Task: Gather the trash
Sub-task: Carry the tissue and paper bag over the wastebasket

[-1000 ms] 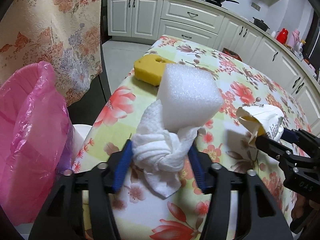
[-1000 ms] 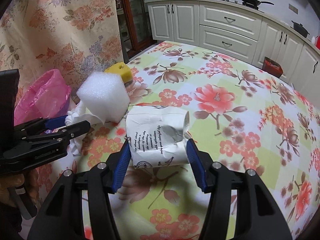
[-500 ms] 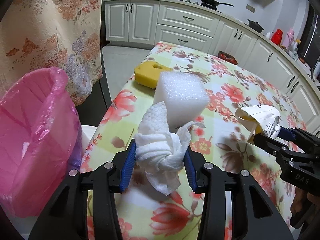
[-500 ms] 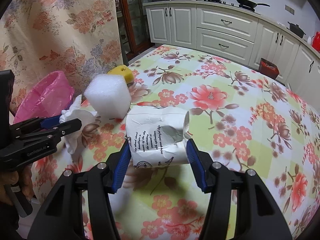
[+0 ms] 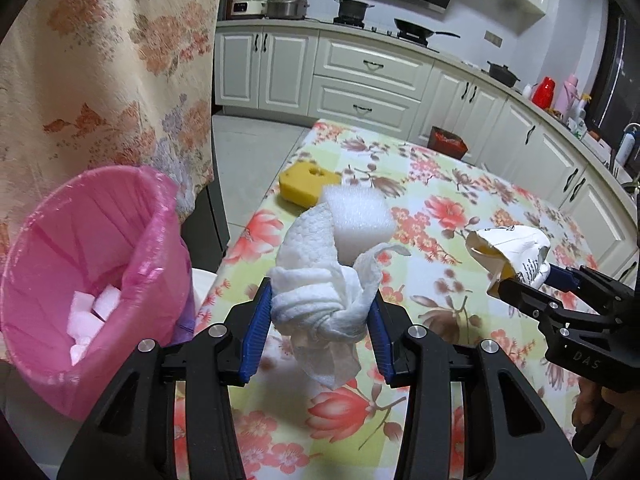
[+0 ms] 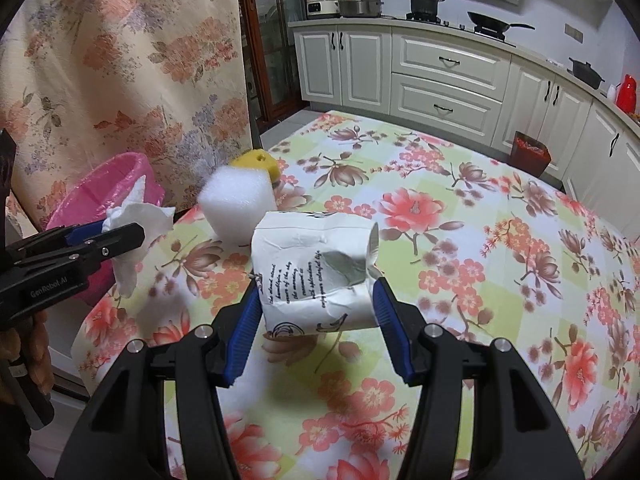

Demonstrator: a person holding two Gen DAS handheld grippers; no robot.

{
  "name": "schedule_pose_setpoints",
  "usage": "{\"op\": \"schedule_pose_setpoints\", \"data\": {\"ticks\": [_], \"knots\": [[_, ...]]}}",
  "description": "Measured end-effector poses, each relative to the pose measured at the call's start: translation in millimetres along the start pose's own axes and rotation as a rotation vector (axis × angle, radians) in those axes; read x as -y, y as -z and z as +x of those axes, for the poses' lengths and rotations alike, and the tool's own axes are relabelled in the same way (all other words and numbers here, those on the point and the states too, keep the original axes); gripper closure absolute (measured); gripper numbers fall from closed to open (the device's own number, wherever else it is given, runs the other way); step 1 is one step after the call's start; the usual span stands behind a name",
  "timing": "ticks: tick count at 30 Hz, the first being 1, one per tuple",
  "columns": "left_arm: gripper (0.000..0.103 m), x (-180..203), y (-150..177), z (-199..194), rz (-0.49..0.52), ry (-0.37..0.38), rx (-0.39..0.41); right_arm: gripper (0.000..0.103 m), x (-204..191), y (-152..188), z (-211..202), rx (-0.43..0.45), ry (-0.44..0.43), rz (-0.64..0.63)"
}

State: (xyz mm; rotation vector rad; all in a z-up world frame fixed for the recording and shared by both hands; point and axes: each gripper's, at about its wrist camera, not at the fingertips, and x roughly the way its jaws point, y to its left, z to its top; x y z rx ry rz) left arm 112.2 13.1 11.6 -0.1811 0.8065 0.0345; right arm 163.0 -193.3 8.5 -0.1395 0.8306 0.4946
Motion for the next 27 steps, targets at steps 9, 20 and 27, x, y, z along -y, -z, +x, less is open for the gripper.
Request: {"op": "schedule_pose_setpoints", "data": {"ticks": [9,20,27], "knots": [[0.063,-12,-4,-30,-0.012,-0.006,0.060,0.048,-7,1,-23,0.037,0.012,-0.003],[0.063,-48,-13,-68,-0.061,-0.044,0.152,0.048,-28,-12,-44,0.085,-0.009,-0.023],[0.063,-79,-19,-91,-0.095,-0.098,0.202,0.048,-50,-29,-48,0.111,-0.045,-0.054]]}}
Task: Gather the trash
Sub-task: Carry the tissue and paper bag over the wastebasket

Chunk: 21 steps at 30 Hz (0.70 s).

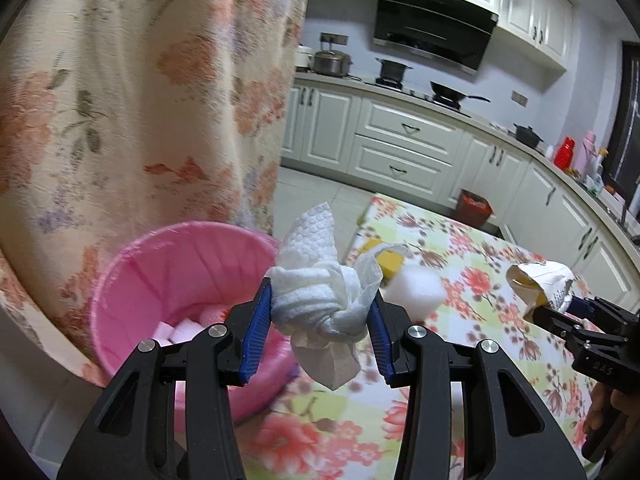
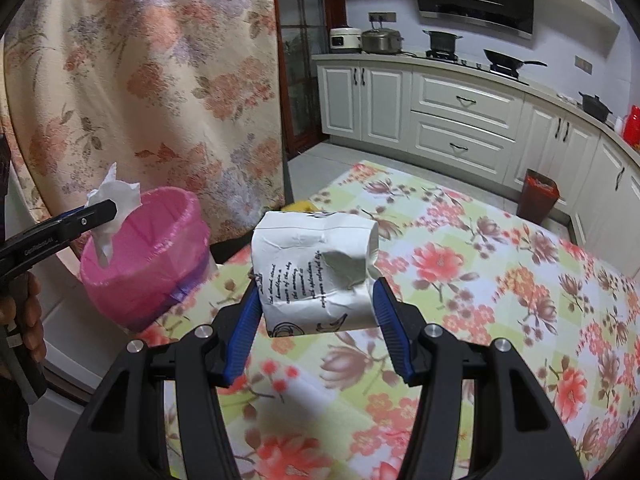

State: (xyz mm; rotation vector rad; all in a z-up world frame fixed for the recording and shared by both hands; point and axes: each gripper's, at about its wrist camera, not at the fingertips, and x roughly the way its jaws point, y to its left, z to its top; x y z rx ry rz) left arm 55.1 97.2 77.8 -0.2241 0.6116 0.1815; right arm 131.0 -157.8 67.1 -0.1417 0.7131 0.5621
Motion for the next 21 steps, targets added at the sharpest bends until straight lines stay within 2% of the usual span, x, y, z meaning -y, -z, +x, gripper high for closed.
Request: {"op": "schedule_pose_setpoints", "data": {"ticks": [13,21], "knots": [[0.063,-47,-23,-19,-0.028,-0.089,0.071,0.048,-47,-42,8,0.038,-0.068,-0.087],[0.063,-72,-35,-17,-0.033,-0.133,0.080,0.048,-85,-71,23,0.051,-0.126,-0.139]]}}
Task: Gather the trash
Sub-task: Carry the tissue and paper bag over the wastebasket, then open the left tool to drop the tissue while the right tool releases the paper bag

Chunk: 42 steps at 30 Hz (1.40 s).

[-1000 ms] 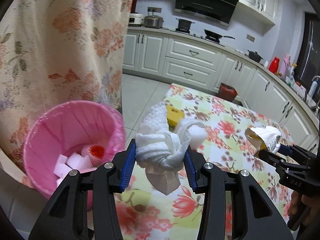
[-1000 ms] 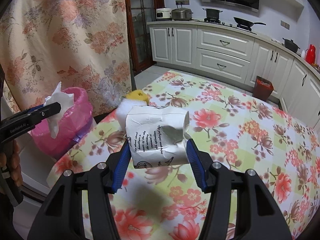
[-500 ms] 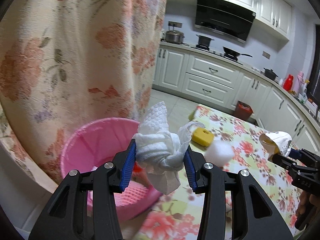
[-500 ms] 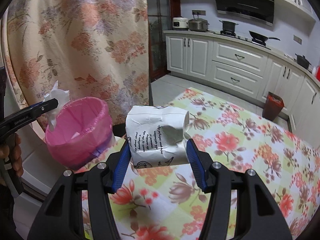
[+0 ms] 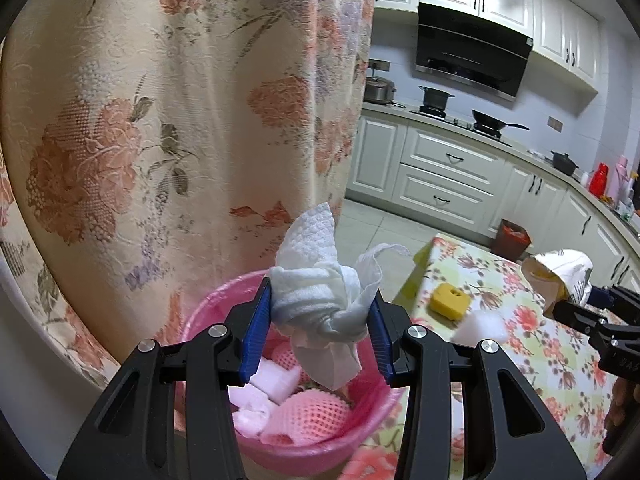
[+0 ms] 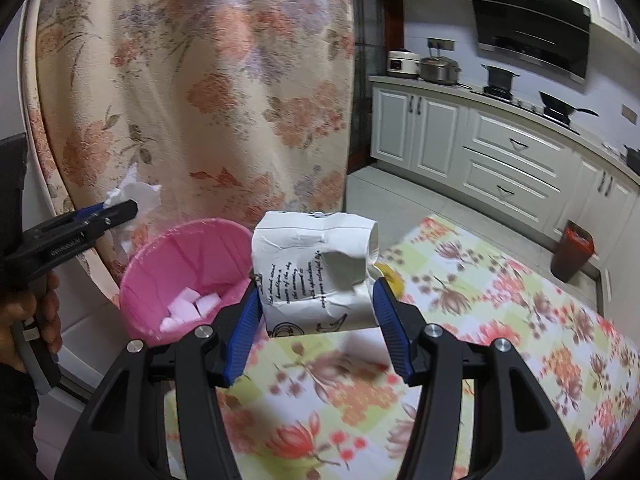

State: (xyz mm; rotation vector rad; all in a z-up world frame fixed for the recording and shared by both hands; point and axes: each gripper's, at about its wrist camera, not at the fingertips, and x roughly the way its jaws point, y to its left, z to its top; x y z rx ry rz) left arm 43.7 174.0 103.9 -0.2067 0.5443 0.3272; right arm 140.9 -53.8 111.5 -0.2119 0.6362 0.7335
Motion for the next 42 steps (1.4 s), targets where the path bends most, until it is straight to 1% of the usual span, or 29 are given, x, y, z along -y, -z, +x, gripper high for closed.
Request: {"op": "schedule_pose_setpoints", "data": {"ticks": [7,15,22,27,33,35,37,39,40,42], "knots": [[0.063,-18,-7,6,-0.006,-0.031,-0.001,0.048,-32,-26,27,-0.009,-0.069,-0.042],[0.063,-33,-11,9,-0.026,-0.058,-0.002,0.048,-63,-43,61,-0.037,-0.127,-0.074],[0.063,-40,-15,10,-0.029,-0.064,0.002,0.048,-78,-49,90,-0.078,-0.168,-0.079],[0.063,-41,-17,10,-0.032,-0.070,0.008,0.047,-82,-54,104,-0.093,-0.183,-0.072],[0.062,-41,-21,14,-0.036,-0.072,0.007,0.047,-92,-59,115,-0.103,-0.199,-0.097],[0.057,-42,-22,16,-0.042,-0.076,0.005,0.047,-93,-58,117,-0.106,-0.201,-0.096],[0.056,-44,-22,18,-0.046,-0.074,0.002,0.047,-91,-57,118,-0.108,-0.200,-0.092],[0.050,-44,-21,18,-0.050,-0.079,0.001,0.043,-86,-56,119,-0.111,-0.187,-0.083],[0.046,-44,-21,19,-0.054,-0.080,0.001,0.039,-85,-55,118,-0.110,-0.182,-0.080],[0.046,-43,-22,20,-0.056,-0.080,0.001,0.038,-80,-54,118,-0.108,-0.175,-0.073]]}}
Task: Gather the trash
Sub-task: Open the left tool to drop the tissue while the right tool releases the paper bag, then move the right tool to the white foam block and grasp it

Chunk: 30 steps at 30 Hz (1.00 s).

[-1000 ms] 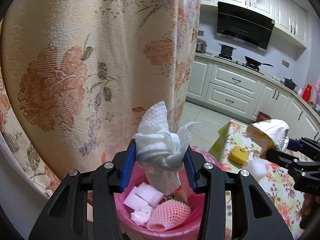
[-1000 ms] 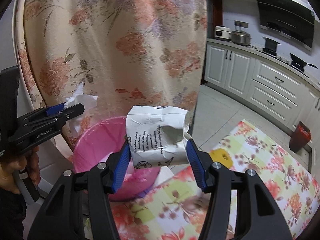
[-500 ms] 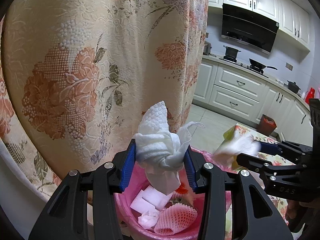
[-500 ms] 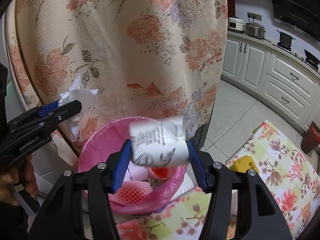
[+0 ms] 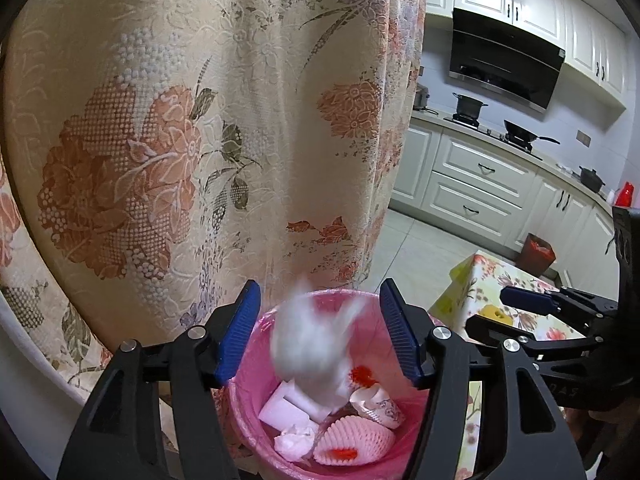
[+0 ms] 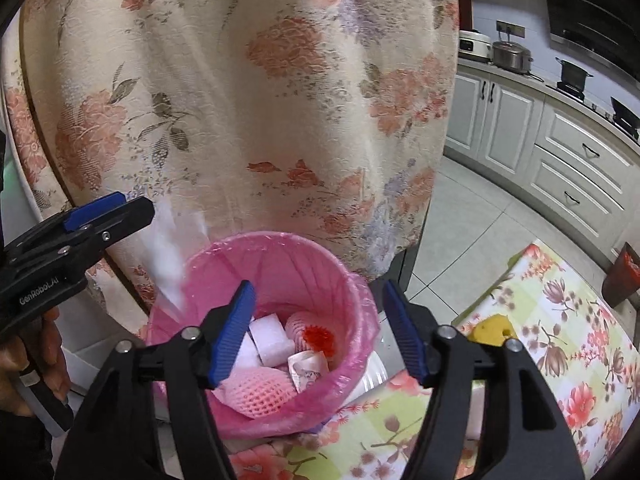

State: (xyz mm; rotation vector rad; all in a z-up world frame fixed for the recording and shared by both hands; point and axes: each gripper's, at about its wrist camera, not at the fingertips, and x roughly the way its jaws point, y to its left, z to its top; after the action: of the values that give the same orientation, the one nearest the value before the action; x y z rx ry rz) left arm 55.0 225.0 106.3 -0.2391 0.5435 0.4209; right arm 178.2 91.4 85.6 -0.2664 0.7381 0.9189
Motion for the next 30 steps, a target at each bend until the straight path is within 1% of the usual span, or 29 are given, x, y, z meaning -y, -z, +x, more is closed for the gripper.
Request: {"op": "schedule_pose_setpoints", "data": {"ticks": [7,15,23,30], "knots": [[0.046,9,3,2,0.011,0.011,-0.005,0.036,16,10,-4,0.000,0.024,0.022],[0.046,15,7,2,0.017,0.026,-0.011,0.032,37,19,-14,0.007,0.071,0.048],[0.046,25,11,5,0.023,0.045,-0.021,0.026,68,34,-23,0.009,0.152,0.085],[0.046,36,14,10,0.033,0.065,-0.030,0.025,95,53,-24,-0.007,0.226,0.126]]}}
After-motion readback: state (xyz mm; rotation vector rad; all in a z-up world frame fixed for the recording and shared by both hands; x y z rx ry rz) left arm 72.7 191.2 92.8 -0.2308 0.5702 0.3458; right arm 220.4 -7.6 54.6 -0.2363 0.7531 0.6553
